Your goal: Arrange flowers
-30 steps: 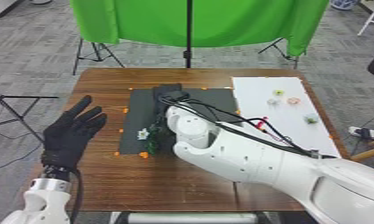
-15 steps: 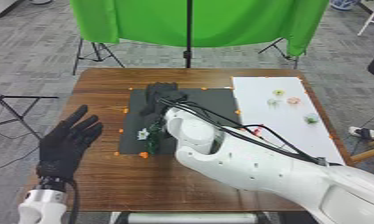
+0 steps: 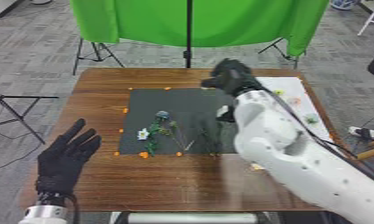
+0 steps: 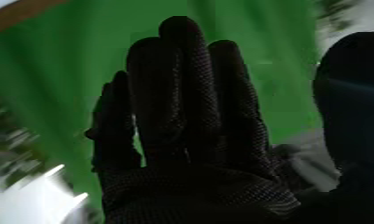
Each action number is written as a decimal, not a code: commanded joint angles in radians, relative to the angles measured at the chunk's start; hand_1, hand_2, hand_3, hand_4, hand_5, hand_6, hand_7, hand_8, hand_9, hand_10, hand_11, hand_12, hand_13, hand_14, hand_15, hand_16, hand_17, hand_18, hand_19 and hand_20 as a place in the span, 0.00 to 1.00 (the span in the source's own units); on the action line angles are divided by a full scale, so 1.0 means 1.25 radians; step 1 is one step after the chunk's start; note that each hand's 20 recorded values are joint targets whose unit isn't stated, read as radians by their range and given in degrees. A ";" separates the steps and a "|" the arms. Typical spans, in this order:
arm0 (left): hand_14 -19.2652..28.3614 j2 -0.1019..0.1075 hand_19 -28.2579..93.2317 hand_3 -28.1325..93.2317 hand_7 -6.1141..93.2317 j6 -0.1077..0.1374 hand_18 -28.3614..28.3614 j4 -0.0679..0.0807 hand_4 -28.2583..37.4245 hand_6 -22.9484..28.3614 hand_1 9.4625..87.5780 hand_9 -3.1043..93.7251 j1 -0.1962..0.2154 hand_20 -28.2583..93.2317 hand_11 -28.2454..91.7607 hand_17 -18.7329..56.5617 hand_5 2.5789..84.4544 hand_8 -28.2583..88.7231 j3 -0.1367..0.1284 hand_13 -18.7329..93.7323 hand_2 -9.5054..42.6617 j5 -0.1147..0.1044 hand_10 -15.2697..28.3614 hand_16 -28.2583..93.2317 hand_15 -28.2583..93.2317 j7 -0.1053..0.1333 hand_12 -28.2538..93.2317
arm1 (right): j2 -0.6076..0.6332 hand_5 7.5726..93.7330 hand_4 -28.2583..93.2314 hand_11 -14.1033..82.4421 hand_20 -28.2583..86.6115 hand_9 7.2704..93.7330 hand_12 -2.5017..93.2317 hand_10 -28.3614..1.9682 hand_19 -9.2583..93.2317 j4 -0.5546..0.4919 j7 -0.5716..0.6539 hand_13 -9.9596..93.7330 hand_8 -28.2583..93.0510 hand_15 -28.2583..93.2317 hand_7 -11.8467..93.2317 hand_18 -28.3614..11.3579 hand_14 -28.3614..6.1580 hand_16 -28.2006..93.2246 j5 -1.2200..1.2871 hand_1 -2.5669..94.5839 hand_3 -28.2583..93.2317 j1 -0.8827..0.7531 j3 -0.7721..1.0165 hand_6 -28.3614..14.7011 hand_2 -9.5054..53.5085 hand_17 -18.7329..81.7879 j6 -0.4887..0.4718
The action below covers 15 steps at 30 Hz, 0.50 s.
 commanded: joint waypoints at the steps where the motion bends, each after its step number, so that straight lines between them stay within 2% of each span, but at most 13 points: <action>1: 0.98 0.000 0.65 0.91 0.17 0.010 0.98 -0.001 0.00 0.61 0.15 0.40 0.019 0.40 0.43 0.11 0.43 0.16 0.015 0.36 0.27 -0.008 0.81 0.17 0.65 0.017 0.33 | 0.173 0.61 0.00 0.43 0.64 0.70 0.18 0.43 0.87 0.012 0.086 0.68 0.14 0.82 0.23 0.11 0.44 0.35 -0.035 0.36 0.81 -0.136 0.105 0.65 0.01 0.40 0.044; 6: 0.98 0.001 0.65 0.91 0.17 0.010 0.98 0.000 0.00 0.61 0.15 0.40 0.020 0.40 0.43 0.11 0.43 0.16 0.021 0.36 0.27 -0.009 0.81 0.17 0.65 0.017 0.33 | 0.188 0.59 0.00 0.40 0.63 0.64 0.17 0.39 0.87 0.043 0.142 0.67 0.14 0.82 0.23 0.10 0.42 0.34 -0.055 0.36 0.82 -0.197 0.173 0.63 0.00 0.40 0.022; 10: 0.98 0.010 0.65 0.91 0.17 0.016 0.98 -0.002 0.00 0.61 0.15 0.40 0.026 0.40 0.43 0.11 0.43 0.16 0.026 0.36 0.27 -0.013 0.82 0.17 0.64 0.025 0.33 | 0.212 0.58 0.00 0.37 0.63 0.60 0.17 0.36 0.88 0.061 0.164 0.65 0.14 0.83 0.23 0.09 0.41 0.34 -0.086 0.36 0.83 -0.233 0.191 0.62 0.00 0.40 0.021; 12: 0.98 0.008 0.65 0.91 0.17 0.015 0.98 -0.002 0.00 0.61 0.15 0.40 0.022 0.40 0.43 0.11 0.43 0.16 0.025 0.36 0.27 -0.011 0.82 0.17 0.65 0.020 0.33 | 0.220 0.57 0.00 0.36 0.62 0.58 0.17 0.35 0.88 0.068 0.177 0.64 0.14 0.83 0.23 0.09 0.39 0.34 -0.093 0.35 0.83 -0.248 0.203 0.62 0.00 0.40 0.028; 15: 0.98 0.010 0.65 0.91 0.17 0.016 0.98 -0.002 0.00 0.61 0.15 0.40 0.021 0.40 0.43 0.11 0.43 0.16 0.028 0.36 0.27 -0.012 0.82 0.17 0.65 0.022 0.33 | 0.222 0.56 0.00 0.35 0.62 0.55 0.17 0.33 0.89 0.081 0.198 0.63 0.13 0.84 0.24 0.10 0.39 0.33 -0.103 0.35 0.84 -0.260 0.218 0.62 0.00 0.40 0.037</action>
